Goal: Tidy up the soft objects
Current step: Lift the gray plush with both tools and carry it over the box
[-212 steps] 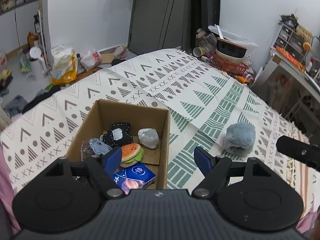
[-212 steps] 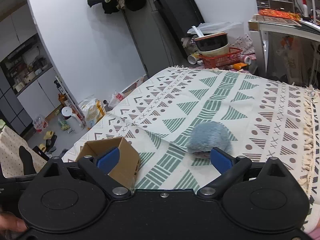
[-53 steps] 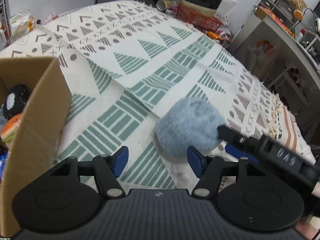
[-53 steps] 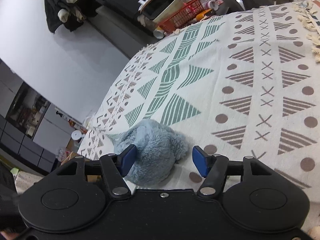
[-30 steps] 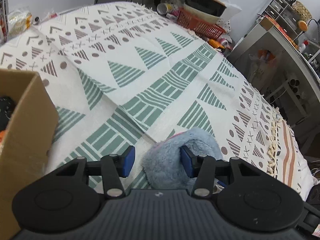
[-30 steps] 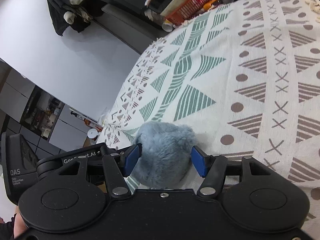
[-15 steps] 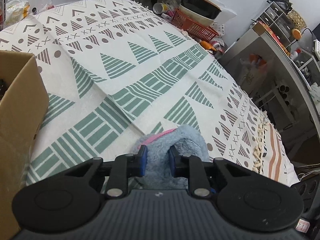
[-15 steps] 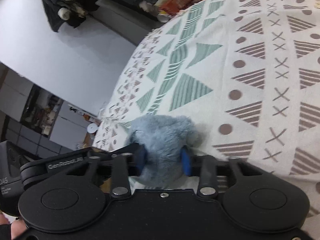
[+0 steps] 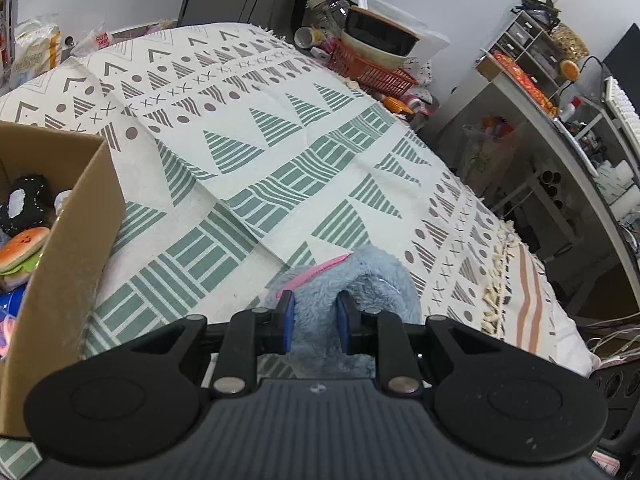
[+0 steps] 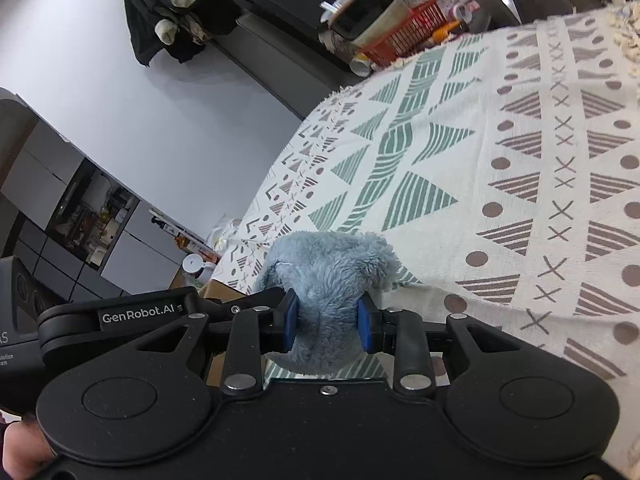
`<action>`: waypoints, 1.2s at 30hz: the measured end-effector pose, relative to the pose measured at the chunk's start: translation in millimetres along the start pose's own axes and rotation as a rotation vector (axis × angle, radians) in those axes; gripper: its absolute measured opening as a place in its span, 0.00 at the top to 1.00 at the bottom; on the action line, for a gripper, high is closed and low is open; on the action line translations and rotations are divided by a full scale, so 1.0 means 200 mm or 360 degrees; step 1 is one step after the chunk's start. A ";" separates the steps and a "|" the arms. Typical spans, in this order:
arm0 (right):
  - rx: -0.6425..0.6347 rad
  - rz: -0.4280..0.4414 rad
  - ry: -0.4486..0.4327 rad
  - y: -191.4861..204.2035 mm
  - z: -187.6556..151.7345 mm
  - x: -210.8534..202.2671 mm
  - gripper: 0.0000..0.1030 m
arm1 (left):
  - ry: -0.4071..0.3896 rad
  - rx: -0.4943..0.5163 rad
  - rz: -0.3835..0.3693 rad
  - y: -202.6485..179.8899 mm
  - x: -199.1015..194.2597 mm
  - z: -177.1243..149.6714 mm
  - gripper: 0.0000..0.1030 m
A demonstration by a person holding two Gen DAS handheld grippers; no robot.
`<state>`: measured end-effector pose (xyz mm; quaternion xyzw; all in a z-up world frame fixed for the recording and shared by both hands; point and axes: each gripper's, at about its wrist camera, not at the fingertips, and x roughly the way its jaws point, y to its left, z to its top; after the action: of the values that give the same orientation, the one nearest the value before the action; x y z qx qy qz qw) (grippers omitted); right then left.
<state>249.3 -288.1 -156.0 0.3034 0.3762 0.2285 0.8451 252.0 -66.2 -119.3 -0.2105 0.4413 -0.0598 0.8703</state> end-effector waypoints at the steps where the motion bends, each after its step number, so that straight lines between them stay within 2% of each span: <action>1: -0.0020 -0.0002 -0.0008 0.02 0.00 -0.01 0.72 | -0.0006 0.0004 -0.0007 0.00 -0.02 0.00 0.80; 22: -0.0111 -0.0001 -0.0116 0.34 -0.07 -0.20 0.72 | -0.0147 0.0010 -0.0067 0.03 -0.41 -0.02 0.80; 36: -0.0187 -0.0017 -0.0155 0.56 -0.08 -0.18 0.71 | -0.0231 -0.0015 -0.0120 0.14 -0.56 0.05 0.80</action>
<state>197.7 -224.9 -69.1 0.2621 0.3223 0.2305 0.8799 188.9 -5.0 -42.5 -0.2349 0.3690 -0.0751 0.8961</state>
